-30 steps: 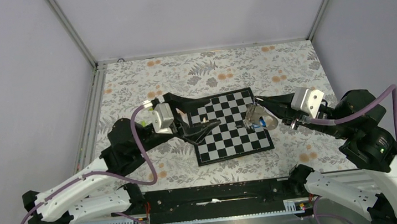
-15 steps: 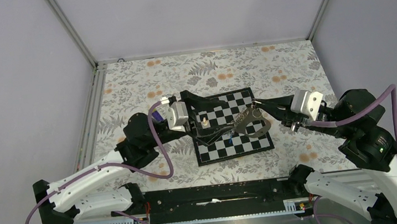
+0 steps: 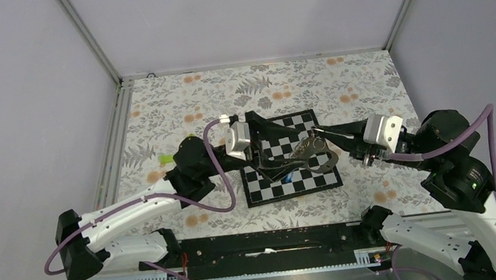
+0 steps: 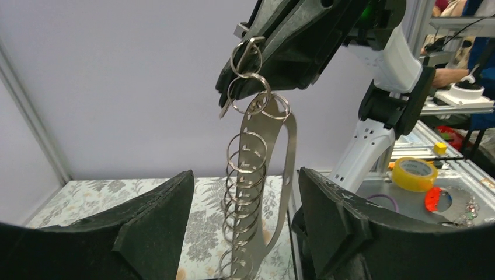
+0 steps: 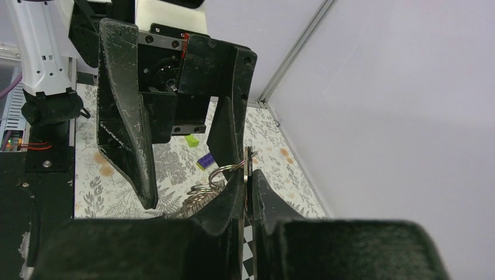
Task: Remove the keys from the keyring
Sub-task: Remove the key from the keyring.
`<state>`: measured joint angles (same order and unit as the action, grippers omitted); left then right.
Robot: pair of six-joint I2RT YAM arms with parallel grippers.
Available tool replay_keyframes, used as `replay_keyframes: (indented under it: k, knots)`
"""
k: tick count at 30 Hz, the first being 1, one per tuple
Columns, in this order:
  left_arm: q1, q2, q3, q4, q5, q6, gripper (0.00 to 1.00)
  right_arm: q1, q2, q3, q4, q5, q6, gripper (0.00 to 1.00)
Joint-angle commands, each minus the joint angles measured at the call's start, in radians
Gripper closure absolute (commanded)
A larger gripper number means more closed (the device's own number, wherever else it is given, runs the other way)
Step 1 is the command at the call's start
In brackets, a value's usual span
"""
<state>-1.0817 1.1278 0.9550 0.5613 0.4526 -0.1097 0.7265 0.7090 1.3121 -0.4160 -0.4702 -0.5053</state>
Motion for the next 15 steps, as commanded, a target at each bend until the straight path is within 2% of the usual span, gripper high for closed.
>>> replay_keyframes:
  k: [1, 6, 8, 10, 15]
  knots:
    - [0.003, 0.018, 0.015, 0.156, 0.05, -0.064, 0.28, -0.003, 0.017, 0.035, 0.08, -0.03, -0.009, 1.0]
    - [0.003, 0.058, 0.019, 0.205, 0.057, -0.086, 0.28, -0.003, 0.018, 0.019, 0.098, -0.042, 0.003, 1.0]
    - [0.003, 0.076, 0.022, 0.224, 0.074, -0.104, 0.32, -0.002, 0.018, 0.015, 0.103, -0.039, 0.004, 1.0]
    - [0.003, 0.091, 0.026, 0.234, 0.095, -0.116, 0.4, -0.003, 0.014, 0.012, 0.106, -0.032, 0.004, 1.0]
    - [0.002, 0.107, 0.03, 0.227, 0.119, -0.126, 0.68, -0.003, 0.008, 0.011, 0.102, -0.018, -0.004, 1.0]
